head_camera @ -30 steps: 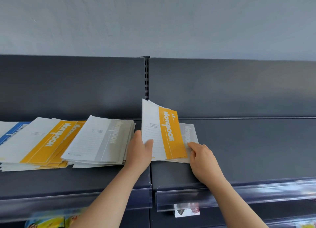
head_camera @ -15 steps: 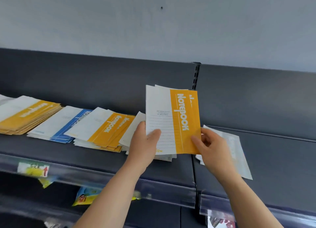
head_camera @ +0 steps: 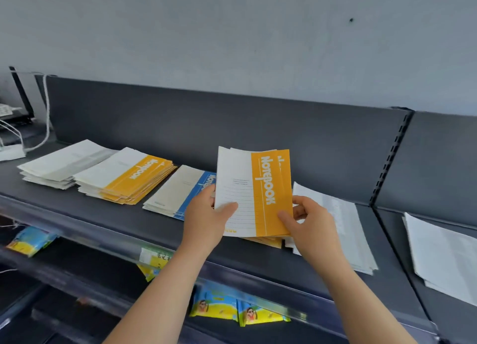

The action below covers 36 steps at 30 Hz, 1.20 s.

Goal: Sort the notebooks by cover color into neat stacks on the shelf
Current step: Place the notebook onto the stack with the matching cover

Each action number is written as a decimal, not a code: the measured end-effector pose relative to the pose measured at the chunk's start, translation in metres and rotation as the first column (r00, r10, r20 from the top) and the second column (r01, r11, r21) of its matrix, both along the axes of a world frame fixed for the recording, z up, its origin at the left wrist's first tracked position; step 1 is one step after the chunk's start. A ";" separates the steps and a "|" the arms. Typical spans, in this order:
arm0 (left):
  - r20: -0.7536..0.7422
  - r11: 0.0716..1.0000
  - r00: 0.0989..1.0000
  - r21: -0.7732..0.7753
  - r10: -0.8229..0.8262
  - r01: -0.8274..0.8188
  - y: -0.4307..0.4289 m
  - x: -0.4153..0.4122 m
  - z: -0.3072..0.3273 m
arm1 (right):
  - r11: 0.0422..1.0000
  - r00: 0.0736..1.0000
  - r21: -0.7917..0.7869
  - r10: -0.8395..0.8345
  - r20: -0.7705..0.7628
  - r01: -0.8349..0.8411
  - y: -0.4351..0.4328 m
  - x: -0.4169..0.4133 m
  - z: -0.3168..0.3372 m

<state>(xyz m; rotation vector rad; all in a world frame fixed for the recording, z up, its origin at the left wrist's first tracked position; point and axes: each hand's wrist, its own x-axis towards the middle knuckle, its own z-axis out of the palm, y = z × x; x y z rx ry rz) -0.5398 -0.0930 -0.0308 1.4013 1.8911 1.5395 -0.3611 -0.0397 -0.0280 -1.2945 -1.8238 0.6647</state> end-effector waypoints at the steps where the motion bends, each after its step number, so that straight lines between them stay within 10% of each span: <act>1: -0.017 1.000 1.000 -0.012 0.007 -0.007 0.002 -0.013 0.000 | 1.000 1.000 0.009 -0.013 0.013 0.013 0.000 -0.012 0.000; 10: -0.200 0.974 0.967 -0.192 -0.157 0.118 0.034 -0.082 -0.003 | 0.973 0.931 0.101 -0.229 0.284 0.209 0.000 -0.083 -0.012; 21: -0.251 0.947 0.938 -0.272 -0.241 0.171 0.065 -0.079 -0.030 | 0.937 0.625 0.206 -0.341 0.702 0.280 0.006 -0.090 -0.020; 36: -0.469 0.970 0.849 -0.091 -0.243 0.227 0.052 -0.038 0.006 | 0.908 0.796 0.243 -0.416 0.440 0.340 -0.003 -0.035 0.000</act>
